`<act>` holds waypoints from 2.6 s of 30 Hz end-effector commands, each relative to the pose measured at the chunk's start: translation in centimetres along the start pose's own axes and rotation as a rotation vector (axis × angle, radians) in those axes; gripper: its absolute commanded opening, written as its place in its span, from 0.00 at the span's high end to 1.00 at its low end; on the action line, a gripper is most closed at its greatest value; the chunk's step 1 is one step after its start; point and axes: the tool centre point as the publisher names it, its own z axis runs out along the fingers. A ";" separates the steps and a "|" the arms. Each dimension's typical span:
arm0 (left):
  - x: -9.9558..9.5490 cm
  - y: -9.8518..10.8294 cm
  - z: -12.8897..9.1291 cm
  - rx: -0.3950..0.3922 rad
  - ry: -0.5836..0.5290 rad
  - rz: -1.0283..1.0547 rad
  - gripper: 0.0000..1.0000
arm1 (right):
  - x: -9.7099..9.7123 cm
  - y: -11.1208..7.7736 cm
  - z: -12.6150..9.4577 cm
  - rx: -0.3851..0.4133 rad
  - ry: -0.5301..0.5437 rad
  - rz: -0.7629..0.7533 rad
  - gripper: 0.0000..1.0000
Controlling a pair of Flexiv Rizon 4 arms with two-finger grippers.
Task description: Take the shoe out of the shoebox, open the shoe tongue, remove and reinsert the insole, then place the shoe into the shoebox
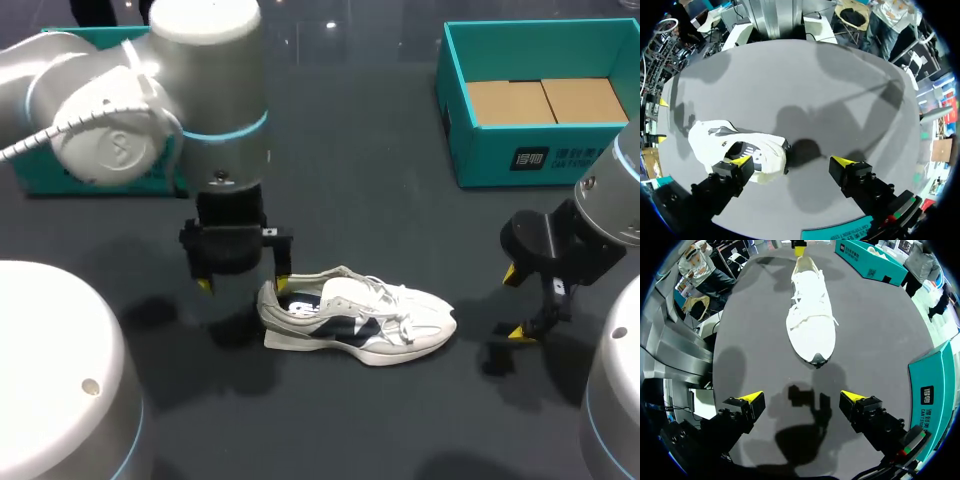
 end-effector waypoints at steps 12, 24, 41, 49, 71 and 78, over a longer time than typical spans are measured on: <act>3.1 0.1 -1.4 0.076 -0.197 -0.180 0.00 | 0.1 0.0 0.0 0.000 -0.002 0.000 0.00; 5.0 0.5 -2.4 0.175 -0.295 -0.788 0.00 | 0.1 0.0 0.0 0.000 -0.002 0.000 0.00; 6.1 -1.1 1.4 0.346 -0.399 -1.069 0.00 | 0.1 0.0 0.0 0.000 -0.002 0.000 0.00; 6.1 -1.1 1.4 0.346 -0.399 -1.069 0.00 | 0.1 0.0 0.0 0.000 -0.002 0.000 0.00; 7.2 1.8 7.0 0.718 -0.659 -1.110 0.00 | 0.1 0.0 0.0 0.000 -0.002 0.000 0.00; 7.2 1.8 7.0 0.718 -0.659 -1.110 0.00 | 0.1 0.0 0.0 0.000 -0.002 0.000 0.00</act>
